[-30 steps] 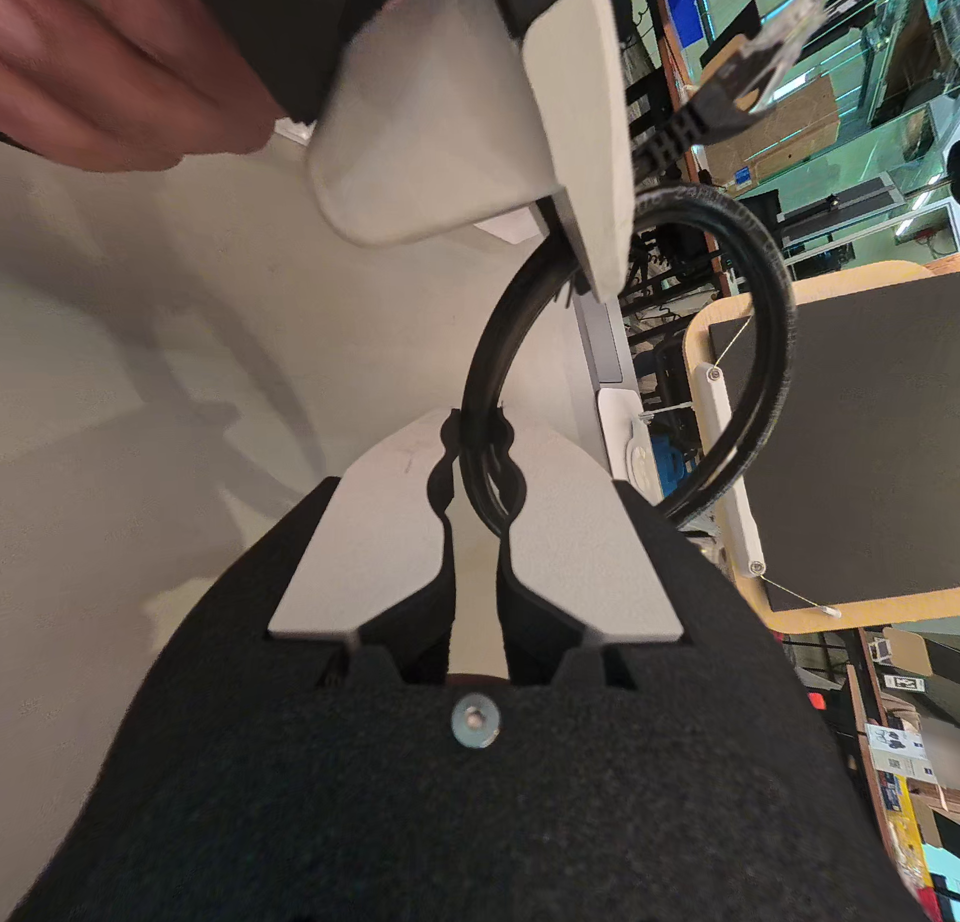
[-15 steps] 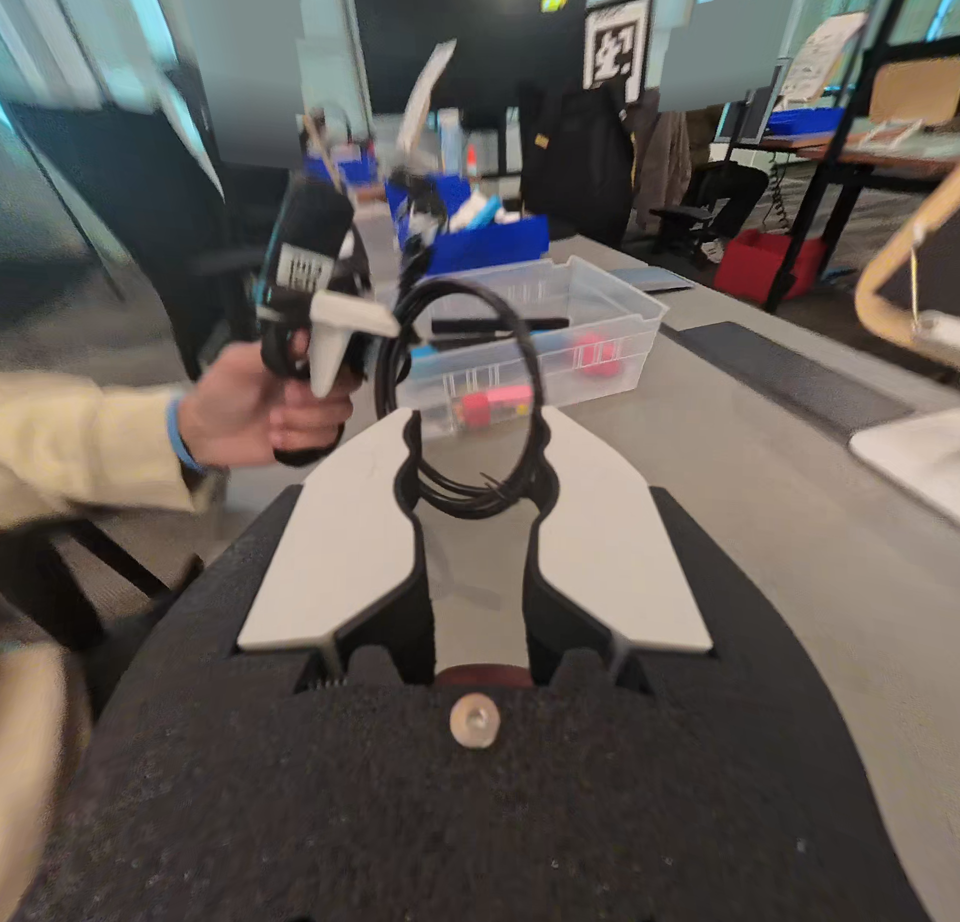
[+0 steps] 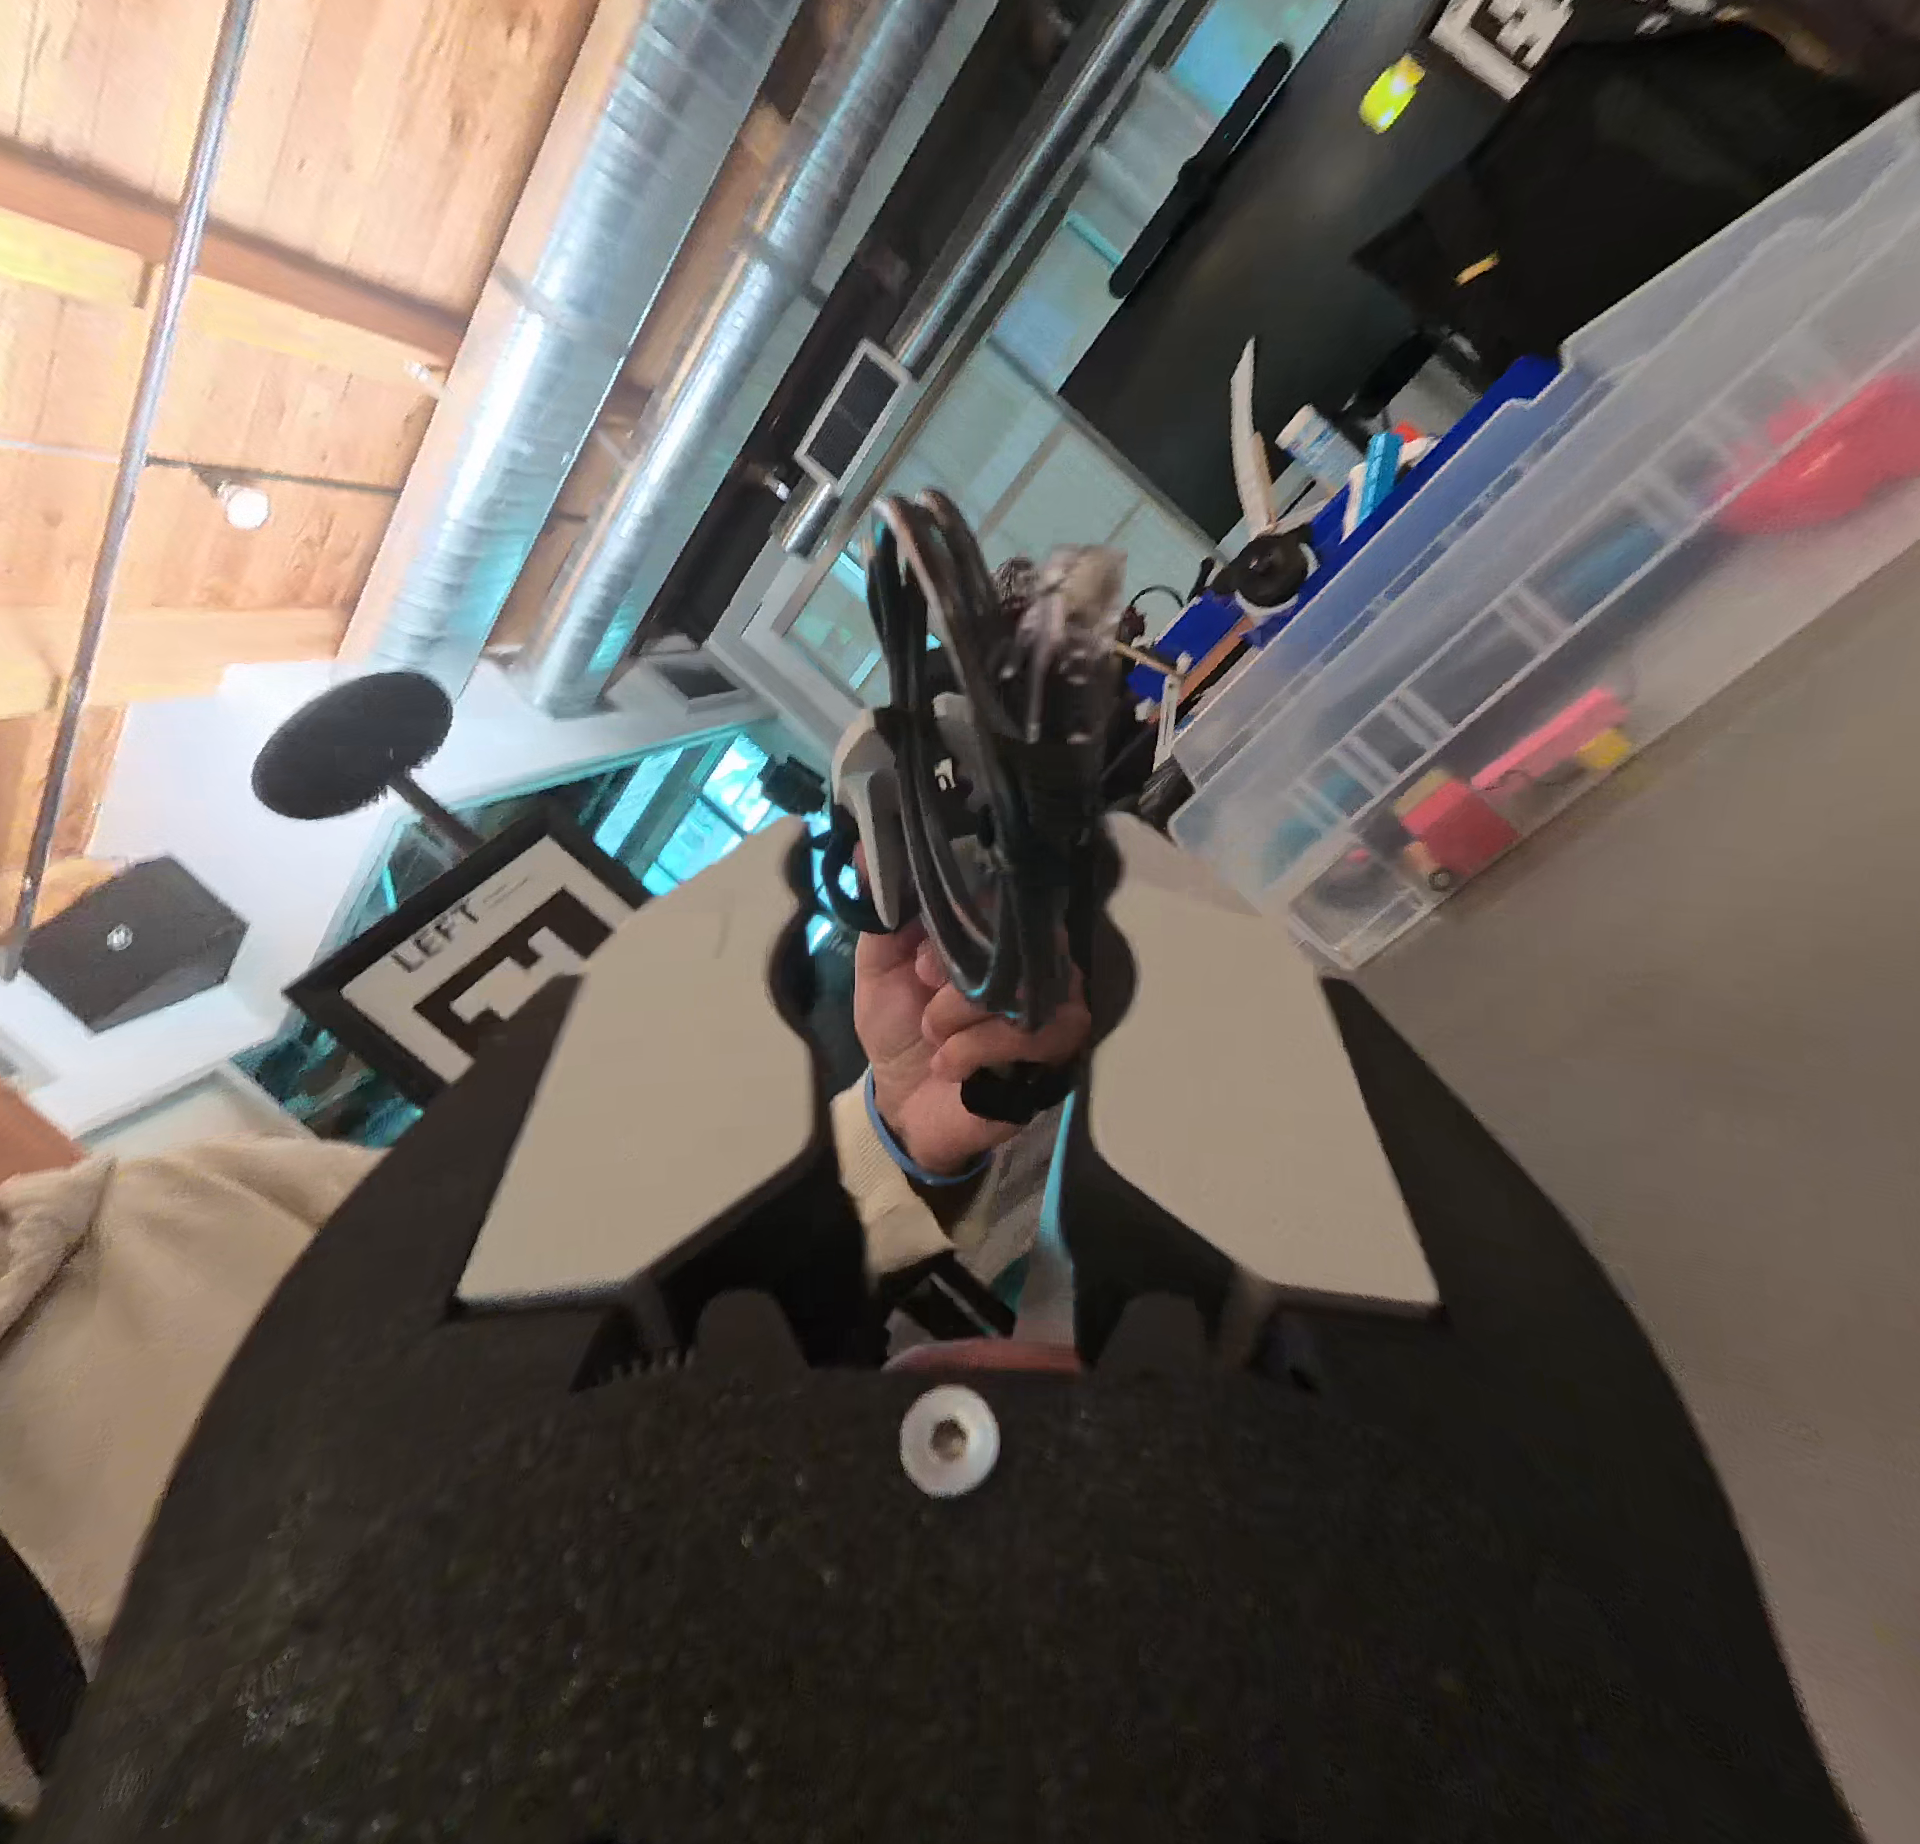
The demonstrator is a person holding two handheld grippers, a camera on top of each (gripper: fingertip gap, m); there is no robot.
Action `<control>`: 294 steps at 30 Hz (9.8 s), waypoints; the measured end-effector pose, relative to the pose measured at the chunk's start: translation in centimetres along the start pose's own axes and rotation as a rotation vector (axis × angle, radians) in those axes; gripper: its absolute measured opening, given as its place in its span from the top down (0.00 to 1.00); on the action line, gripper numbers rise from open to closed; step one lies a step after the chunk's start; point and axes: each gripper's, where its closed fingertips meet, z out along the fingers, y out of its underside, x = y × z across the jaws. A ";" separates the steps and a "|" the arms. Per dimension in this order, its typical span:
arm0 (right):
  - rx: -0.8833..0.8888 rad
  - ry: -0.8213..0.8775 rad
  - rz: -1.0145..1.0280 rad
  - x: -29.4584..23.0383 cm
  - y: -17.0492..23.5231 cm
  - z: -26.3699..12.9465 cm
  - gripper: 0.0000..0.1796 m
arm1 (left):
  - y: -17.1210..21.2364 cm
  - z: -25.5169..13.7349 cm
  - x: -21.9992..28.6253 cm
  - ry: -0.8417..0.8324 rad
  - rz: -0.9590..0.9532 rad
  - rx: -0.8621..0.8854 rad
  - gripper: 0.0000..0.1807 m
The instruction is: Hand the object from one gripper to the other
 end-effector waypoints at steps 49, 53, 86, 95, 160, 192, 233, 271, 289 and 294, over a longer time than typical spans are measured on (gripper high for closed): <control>-0.229 0.298 -0.548 -0.8 -1.8 -4.7 0.91 | 6.4 2.6 -2.5 -0.067 0.461 -0.928 0.93; -0.177 0.471 -0.689 0.6 -3.7 -5.7 0.78 | 5.4 2.1 -4.9 -0.200 0.431 -0.919 0.93; -0.826 0.974 -1.826 3.9 -3.3 -1.0 0.97 | -0.8 1.7 -3.0 -0.533 0.537 -0.421 0.85; -0.722 1.287 -1.514 5.4 -7.3 -6.6 0.97 | 5.8 -6.2 -4.6 -0.817 0.653 -0.373 0.77; -0.230 0.752 -0.835 0.8 3.0 -11.4 0.83 | 1.2 -6.5 -2.9 -0.778 0.480 -0.193 0.73; -0.235 0.744 -0.695 3.6 1.9 -12.6 0.82 | -8.6 -13.8 -34.7 -1.481 0.219 -1.016 0.69; -0.287 0.143 -0.522 -4.3 0.0 0.9 0.83 | 3.5 8.2 4.6 0.314 -0.011 -0.505 0.74; -0.718 0.381 -0.521 -2.3 1.7 -5.2 0.83 | 8.8 5.7 1.3 -0.049 0.640 -0.959 0.83; -0.565 0.567 -1.418 2.3 -1.5 -5.6 0.61 | 5.1 7.0 -1.1 -0.045 -0.253 -0.617 0.99; -0.423 0.537 -1.337 3.0 -1.3 -5.1 0.49 | 4.3 6.9 -1.7 0.011 -0.603 -0.469 0.99</control>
